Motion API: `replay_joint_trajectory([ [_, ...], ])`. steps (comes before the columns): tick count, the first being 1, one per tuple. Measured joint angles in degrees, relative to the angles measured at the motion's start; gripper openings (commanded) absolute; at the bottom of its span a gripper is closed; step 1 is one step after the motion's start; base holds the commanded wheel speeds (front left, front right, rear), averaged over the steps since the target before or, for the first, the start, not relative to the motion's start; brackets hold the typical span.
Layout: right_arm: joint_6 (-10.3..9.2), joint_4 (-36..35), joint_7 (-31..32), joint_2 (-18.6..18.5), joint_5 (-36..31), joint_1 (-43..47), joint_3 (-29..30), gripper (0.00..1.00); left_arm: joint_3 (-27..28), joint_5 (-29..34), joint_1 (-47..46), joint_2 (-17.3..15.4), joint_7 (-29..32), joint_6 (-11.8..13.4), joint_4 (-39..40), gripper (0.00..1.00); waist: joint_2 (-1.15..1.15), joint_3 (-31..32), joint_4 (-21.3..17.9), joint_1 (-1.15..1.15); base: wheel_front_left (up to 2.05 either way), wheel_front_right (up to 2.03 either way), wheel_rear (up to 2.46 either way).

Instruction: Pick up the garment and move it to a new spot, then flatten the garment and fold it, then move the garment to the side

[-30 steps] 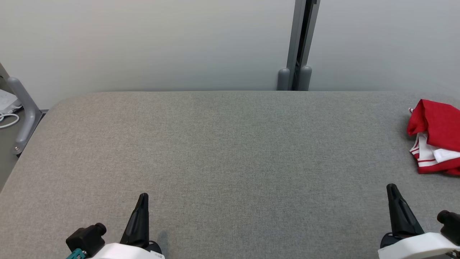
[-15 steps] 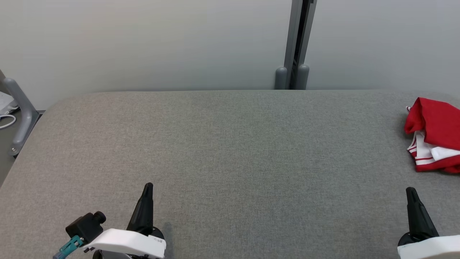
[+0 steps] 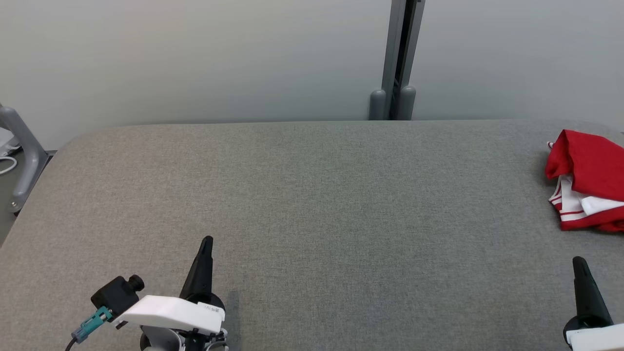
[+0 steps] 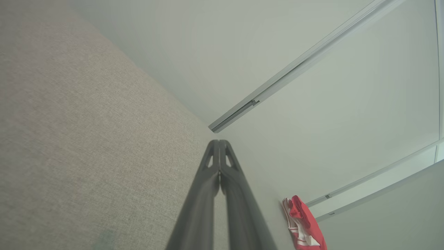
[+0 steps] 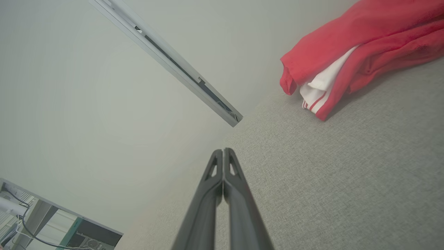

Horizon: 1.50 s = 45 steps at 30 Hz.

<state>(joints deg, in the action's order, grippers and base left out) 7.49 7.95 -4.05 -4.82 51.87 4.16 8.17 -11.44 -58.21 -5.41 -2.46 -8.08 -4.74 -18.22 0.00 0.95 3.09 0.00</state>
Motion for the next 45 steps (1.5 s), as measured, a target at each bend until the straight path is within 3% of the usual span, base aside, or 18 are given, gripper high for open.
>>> replay_joint_trajectory([
  [45,-0.01,-5.2,8.1,1.1,28.7,3.4,9.8,0.00,-3.4,-25.3,-7.9,-0.1,5.1,-1.7,-3.8,0.00,0.00,-0.6,-1.7,0.00,0.00,0.00,0.00],
])
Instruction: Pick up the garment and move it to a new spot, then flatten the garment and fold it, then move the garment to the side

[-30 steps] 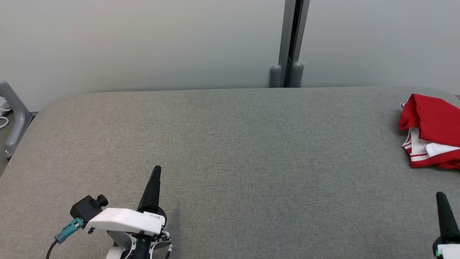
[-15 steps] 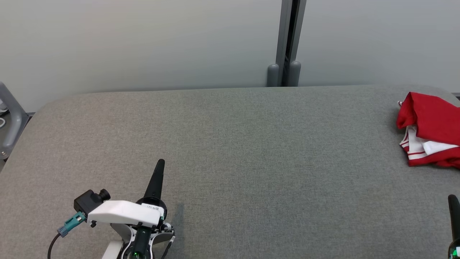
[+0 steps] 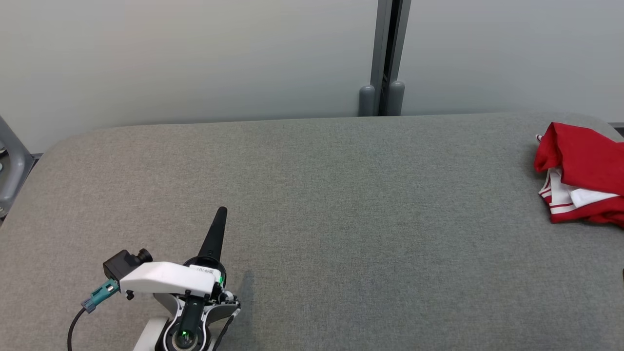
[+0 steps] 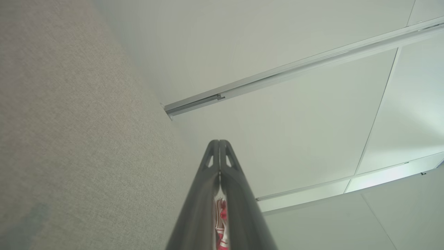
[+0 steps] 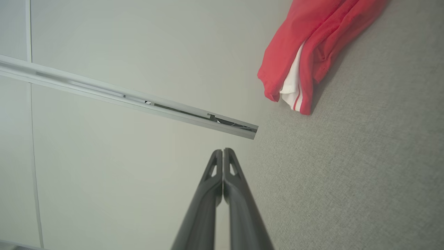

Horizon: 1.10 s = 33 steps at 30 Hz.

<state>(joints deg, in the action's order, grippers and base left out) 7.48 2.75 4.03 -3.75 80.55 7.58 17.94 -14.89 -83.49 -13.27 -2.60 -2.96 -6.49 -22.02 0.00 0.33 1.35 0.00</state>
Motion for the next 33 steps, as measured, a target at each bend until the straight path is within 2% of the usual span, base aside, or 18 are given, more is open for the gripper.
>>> replay_joint_trajectory([
  [33,0.00,-2.6,3.8,0.5,14.5,1.6,4.7,0.00,-1.8,-12.8,-3.8,-0.1,2.8,-0.7,-1.9,0.00,0.00,-0.4,-1.2,0.00,0.00,0.00,0.00],
])
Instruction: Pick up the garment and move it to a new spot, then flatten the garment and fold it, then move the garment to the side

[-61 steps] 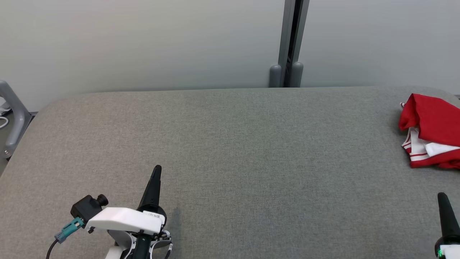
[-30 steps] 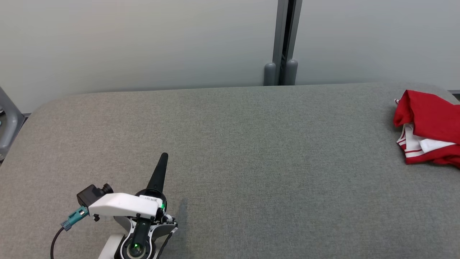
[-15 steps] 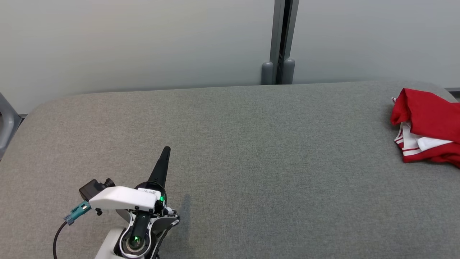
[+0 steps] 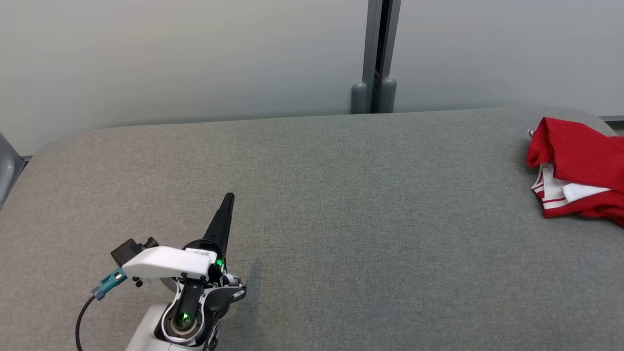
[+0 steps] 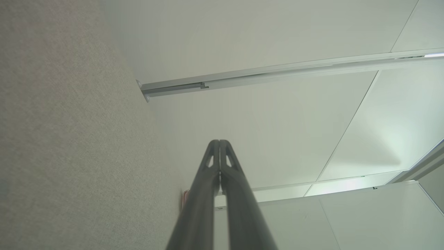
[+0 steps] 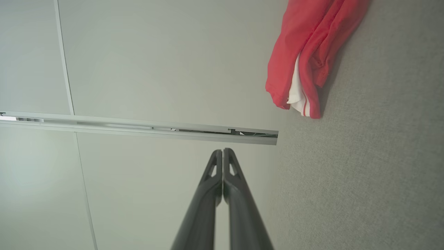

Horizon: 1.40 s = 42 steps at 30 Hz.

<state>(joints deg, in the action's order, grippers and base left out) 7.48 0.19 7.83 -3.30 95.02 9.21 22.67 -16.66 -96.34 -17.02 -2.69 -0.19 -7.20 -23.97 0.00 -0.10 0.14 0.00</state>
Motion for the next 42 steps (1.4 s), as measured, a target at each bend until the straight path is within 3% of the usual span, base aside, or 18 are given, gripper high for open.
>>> replay_joint_trajectory([
  [42,0.00,-0.4,0.6,0.0,2.3,0.4,0.6,0.00,-0.2,-2.0,-0.8,0.0,0.2,-0.1,-0.3,0.00,0.00,-0.1,-0.2,0.00,0.00,0.00,0.00],
])
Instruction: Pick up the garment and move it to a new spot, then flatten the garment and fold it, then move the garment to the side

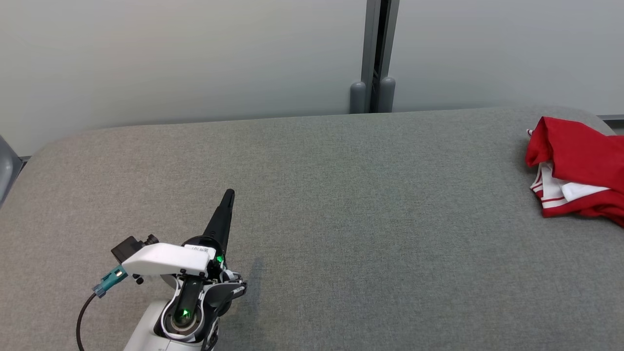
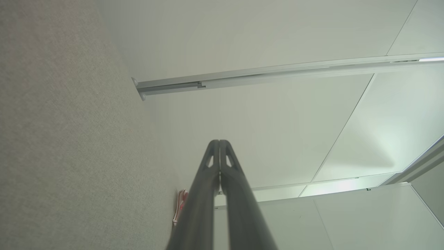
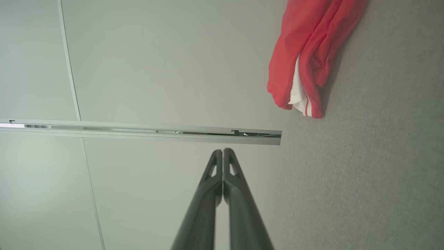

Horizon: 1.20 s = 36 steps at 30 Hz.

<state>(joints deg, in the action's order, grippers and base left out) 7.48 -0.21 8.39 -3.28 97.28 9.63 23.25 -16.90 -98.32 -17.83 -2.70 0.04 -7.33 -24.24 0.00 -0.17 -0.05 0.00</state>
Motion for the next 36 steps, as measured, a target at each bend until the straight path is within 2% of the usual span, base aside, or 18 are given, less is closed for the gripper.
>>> replay_joint_trajectory([
  [36,0.00,0.0,-0.1,-0.1,0.1,0.0,-0.2,0.00,0.0,0.0,0.0,0.0,0.0,0.0,0.0,0.00,0.00,0.0,0.0,0.00,0.00,0.00,0.00],
])
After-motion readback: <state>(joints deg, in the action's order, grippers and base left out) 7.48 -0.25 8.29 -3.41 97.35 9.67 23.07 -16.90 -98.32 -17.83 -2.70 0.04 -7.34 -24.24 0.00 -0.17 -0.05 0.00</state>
